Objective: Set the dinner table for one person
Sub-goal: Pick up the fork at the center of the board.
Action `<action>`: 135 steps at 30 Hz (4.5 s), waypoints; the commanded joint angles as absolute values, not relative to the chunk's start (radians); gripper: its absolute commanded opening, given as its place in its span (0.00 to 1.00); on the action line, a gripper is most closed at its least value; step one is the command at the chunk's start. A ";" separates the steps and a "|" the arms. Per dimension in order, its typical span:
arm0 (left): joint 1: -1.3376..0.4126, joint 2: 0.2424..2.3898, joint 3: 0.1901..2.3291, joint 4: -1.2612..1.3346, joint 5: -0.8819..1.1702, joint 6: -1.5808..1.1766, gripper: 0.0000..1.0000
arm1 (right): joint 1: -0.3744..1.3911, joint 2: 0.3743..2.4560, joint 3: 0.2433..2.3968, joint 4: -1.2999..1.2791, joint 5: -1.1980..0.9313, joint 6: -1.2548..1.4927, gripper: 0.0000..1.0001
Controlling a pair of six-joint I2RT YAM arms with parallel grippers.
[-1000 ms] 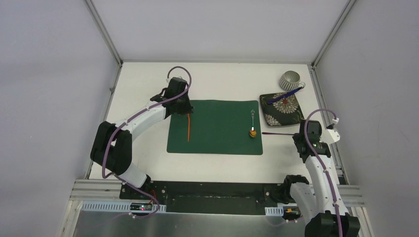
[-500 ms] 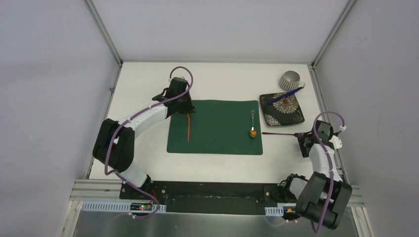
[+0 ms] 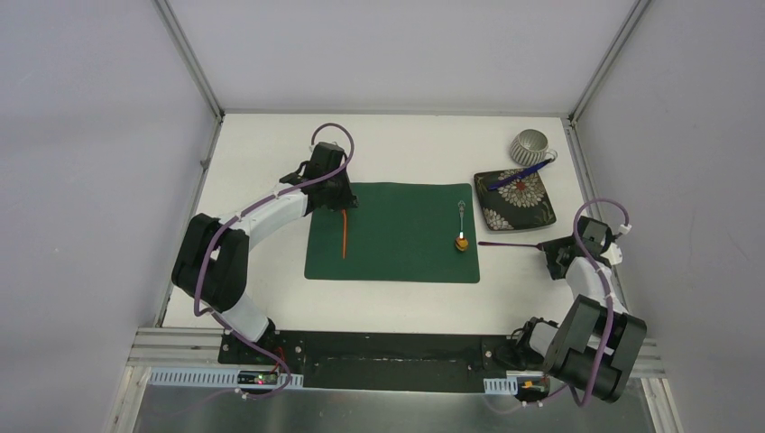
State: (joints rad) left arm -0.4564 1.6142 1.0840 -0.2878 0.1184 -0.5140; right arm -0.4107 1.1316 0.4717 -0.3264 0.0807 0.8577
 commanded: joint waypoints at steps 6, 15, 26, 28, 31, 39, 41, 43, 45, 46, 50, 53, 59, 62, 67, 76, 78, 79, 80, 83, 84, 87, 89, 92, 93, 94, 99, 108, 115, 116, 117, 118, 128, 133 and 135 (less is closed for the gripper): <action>-0.450 1.582 1.086 -0.262 0.123 -0.509 0.02 | -0.439 1.196 0.478 -0.224 0.053 0.837 0.50; -0.451 1.573 1.083 -0.267 0.127 -0.508 0.02 | -0.442 1.264 0.472 -0.151 0.035 0.851 0.49; -0.451 1.567 1.081 -0.271 0.125 -0.509 0.01 | -0.442 1.325 0.476 -0.077 0.009 0.867 0.36; -0.451 1.571 1.082 -0.270 0.129 -0.509 0.01 | -0.442 1.328 0.476 -0.075 0.009 0.865 0.32; -0.450 1.571 1.083 -0.271 0.130 -0.509 0.01 | -0.442 1.334 0.474 -0.063 0.009 0.862 0.23; -0.451 1.565 1.080 -0.270 0.134 -0.511 0.00 | -0.442 1.326 0.467 -0.050 -0.030 0.861 0.00; -0.451 1.563 1.080 -0.272 0.133 -0.512 0.00 | -0.442 1.311 0.471 -0.060 -0.031 0.858 0.00; -0.451 1.563 1.078 -0.272 0.135 -0.512 0.00 | -0.441 1.303 0.483 -0.089 -0.014 0.846 0.00; -0.451 1.565 1.079 -0.272 0.138 -0.514 0.00 | -0.443 1.302 0.486 -0.099 -0.006 0.827 0.19; -0.451 1.566 1.079 -0.272 0.138 -0.514 0.00 | -0.442 1.301 0.483 -0.101 -0.006 0.822 0.30; -0.451 1.568 1.077 -0.271 0.138 -0.511 0.00 | -0.442 1.293 0.464 -0.081 0.038 0.815 0.47; -0.451 1.572 1.082 -0.269 0.139 -0.510 0.00 | -0.440 1.301 0.474 -0.080 0.053 0.815 0.47; -0.451 1.584 1.090 -0.265 0.148 -0.507 0.00 | -0.439 1.304 0.512 -0.127 0.107 0.813 0.52; -0.450 1.586 1.091 -0.264 0.151 -0.506 0.00 | -0.440 1.281 0.525 -0.142 0.150 0.806 0.54; -0.451 1.591 1.087 -0.259 0.162 -0.509 0.00 | -0.440 1.300 0.549 -0.111 0.156 0.820 0.56; -0.451 1.592 1.077 -0.247 0.170 -0.508 0.00 | -0.439 1.492 0.590 0.050 0.052 0.876 0.56; -0.451 1.592 1.075 -0.248 0.170 -0.506 0.00 | -0.439 1.525 0.600 0.067 0.040 0.882 0.56; -0.451 1.594 1.074 -0.247 0.170 -0.505 0.00 | -0.439 1.536 0.601 0.083 0.034 0.888 0.56; -0.451 1.594 1.074 -0.248 0.170 -0.505 0.00 | -0.438 1.548 0.604 0.091 0.030 0.891 0.56; -0.451 1.595 1.075 -0.248 0.170 -0.505 0.00 | -0.436 1.573 0.616 0.107 0.015 0.902 0.56; -0.451 1.596 1.073 -0.247 0.172 -0.505 0.00 | -0.434 1.576 0.615 0.109 0.014 0.904 0.56; -0.451 1.600 1.072 -0.247 0.173 -0.505 0.00 | -0.428 1.582 0.624 0.113 0.009 0.901 0.55; -0.451 1.603 1.073 -0.245 0.175 -0.506 0.00 | -0.427 1.587 0.625 0.117 0.009 0.898 0.52; -0.451 1.602 1.072 -0.244 0.176 -0.508 0.00 | -0.424 1.590 0.618 0.127 0.009 0.897 0.39; -0.451 1.602 1.072 -0.243 0.176 -0.508 0.00 | -0.423 1.594 0.616 0.129 -0.020 0.896 0.31; -0.451 1.601 1.072 -0.243 0.176 -0.509 0.00 | -0.423 1.596 0.611 0.136 -0.027 0.897 0.25; -0.451 1.597 1.071 -0.243 0.182 -0.512 0.00 | -0.420 1.597 0.597 0.149 -0.043 0.902 0.00; -0.453 1.579 1.068 -0.247 0.181 -0.518 0.00 | -0.413 1.510 0.582 0.072 -0.055 0.880 0.00; -0.454 1.561 1.062 -0.251 0.178 -0.523 0.00 | -0.408 1.379 0.560 -0.085 -0.057 0.833 0.00; -0.454 1.559 1.061 -0.252 0.176 -0.523 0.00 | -0.406 1.360 0.559 -0.107 -0.056 0.826 0.00; -0.454 1.556 1.060 -0.253 0.176 -0.524 0.00 | -0.404 1.345 0.558 -0.127 -0.055 0.814 0.00; -0.454 1.554 1.061 -0.252 0.178 -0.525 0.00 | -0.403 1.329 0.556 -0.144 -0.058 0.810 0.00; -0.466 1.533 1.070 -0.270 0.169 -0.525 0.00 | -0.386 1.200 0.563 -0.227 -0.138 0.813 0.00; -0.472 1.528 1.076 -0.280 0.164 -0.526 0.00 | -0.366 1.173 0.590 -0.250 -0.174 0.823 0.00; -0.475 1.526 1.081 -0.283 0.161 -0.525 0.00 | -0.361 1.163 0.599 -0.253 -0.186 0.828 0.00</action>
State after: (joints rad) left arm -0.4595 1.5734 1.0649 -0.2886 0.1665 -0.5171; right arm -0.3759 1.2072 0.5457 -0.2424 -0.1371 0.8177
